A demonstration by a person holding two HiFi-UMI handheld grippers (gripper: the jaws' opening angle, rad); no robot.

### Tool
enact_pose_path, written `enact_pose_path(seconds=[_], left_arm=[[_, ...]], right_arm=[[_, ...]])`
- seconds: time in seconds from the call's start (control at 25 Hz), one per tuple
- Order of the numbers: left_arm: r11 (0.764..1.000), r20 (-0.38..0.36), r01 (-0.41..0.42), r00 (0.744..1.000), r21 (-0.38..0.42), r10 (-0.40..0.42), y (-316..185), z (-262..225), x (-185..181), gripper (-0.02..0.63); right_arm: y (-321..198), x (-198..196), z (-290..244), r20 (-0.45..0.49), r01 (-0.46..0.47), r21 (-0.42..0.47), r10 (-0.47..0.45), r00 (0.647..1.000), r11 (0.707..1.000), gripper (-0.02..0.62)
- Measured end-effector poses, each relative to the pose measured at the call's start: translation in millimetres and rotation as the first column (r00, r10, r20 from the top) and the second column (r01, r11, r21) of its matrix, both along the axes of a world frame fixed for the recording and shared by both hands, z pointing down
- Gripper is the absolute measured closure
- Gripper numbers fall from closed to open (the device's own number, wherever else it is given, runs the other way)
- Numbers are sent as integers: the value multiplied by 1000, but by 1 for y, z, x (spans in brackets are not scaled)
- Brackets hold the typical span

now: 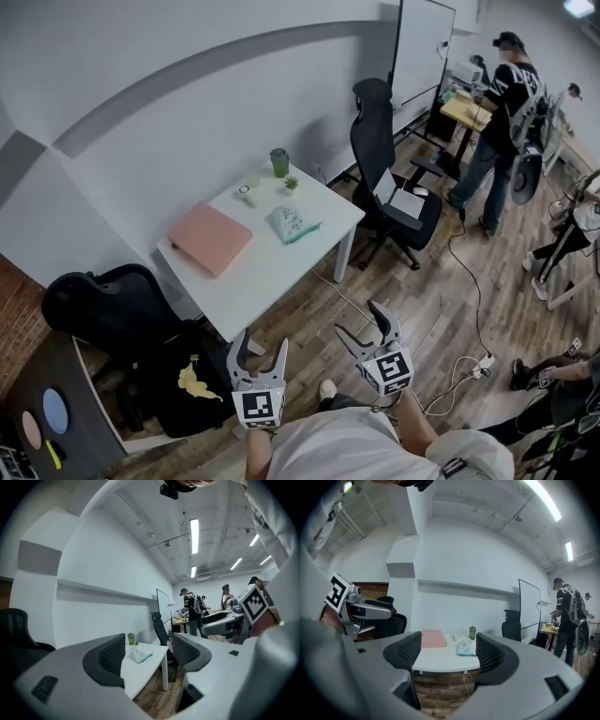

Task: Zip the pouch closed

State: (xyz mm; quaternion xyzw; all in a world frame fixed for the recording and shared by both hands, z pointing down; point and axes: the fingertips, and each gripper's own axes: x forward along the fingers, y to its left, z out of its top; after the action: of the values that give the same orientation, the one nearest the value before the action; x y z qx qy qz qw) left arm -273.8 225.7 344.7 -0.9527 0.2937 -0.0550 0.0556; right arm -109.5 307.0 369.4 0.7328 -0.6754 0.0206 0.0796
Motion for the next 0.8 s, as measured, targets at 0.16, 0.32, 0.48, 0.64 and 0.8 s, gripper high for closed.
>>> enact_pose_path(seconds=[0.16,0.32,0.48,0.64,0.8], left_arm=[[1000,7,19,1000,1,-19,-16,1,23,296],[999,11,38,999,8,-38,-31,2,47,296],[998,17,57,998,11,-57,-43,4,61,298],[997,17,74,997,0,-74,-53,8,71,298],[997,17,71,997,0,-71,-63,10,84,298]], right_arm=[[-20,22,4,9,24,0,-24,1000,1000,230],[-37,45,5,13,47,2,-47,999,999,232],[-51,65,7,12,57,-3,-57,998,998,235],[-61,77,9,14,69,-2,-69,998,998,239],[-73,88,14,21,73,-7,-73,997,997,241]])
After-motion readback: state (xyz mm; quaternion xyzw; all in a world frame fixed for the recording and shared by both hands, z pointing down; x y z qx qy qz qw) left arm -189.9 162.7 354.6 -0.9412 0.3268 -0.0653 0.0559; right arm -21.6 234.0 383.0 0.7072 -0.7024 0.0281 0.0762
